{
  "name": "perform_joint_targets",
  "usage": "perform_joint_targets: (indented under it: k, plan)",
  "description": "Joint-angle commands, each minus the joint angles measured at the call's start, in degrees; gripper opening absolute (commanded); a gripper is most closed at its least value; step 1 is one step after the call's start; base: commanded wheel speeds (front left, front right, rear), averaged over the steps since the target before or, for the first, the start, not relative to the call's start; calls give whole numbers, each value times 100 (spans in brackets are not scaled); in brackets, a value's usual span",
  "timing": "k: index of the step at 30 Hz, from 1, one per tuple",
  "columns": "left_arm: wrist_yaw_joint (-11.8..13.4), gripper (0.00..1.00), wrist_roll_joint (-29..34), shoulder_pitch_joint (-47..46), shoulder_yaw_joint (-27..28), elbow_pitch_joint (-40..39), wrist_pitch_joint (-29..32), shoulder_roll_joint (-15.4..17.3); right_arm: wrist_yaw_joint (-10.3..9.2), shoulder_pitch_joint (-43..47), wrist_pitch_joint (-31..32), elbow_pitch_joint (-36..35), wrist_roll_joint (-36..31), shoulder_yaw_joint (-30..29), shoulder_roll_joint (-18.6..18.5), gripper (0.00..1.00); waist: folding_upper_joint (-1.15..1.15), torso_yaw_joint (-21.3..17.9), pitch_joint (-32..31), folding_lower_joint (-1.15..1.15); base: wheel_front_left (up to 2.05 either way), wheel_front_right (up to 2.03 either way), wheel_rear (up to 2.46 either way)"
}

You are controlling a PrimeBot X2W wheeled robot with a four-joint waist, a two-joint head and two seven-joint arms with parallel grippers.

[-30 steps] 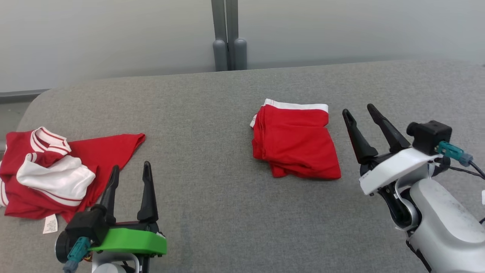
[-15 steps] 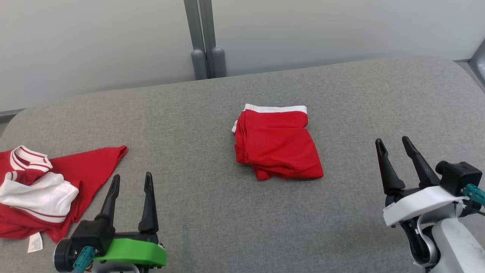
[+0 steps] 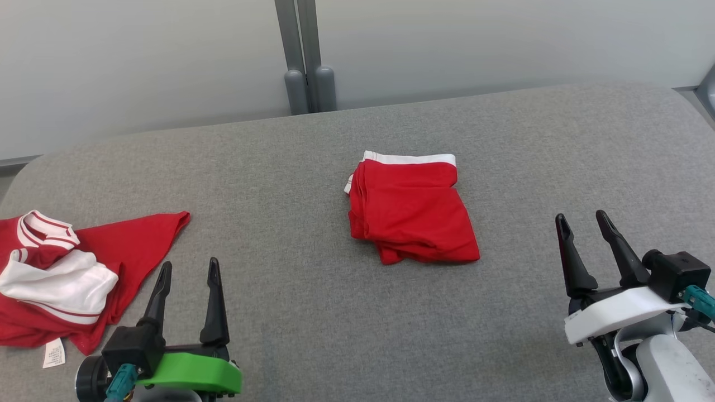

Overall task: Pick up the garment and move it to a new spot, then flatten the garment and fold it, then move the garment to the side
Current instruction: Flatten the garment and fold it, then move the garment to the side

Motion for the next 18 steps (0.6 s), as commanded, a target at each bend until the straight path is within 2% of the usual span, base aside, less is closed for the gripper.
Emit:
perform_joint_targets:
  k: [1,18]
  plan:
    - [8,100,87,-63,7,22,-2,2,0,28,-15,-21,-46,-14,5,100,0,6,5,0,0,0,0]
    - [16,100,88,-120,-78,54,-1,-6,0,-165,36,436,48,145,-37,100,0,186,68,0,0,0,0]
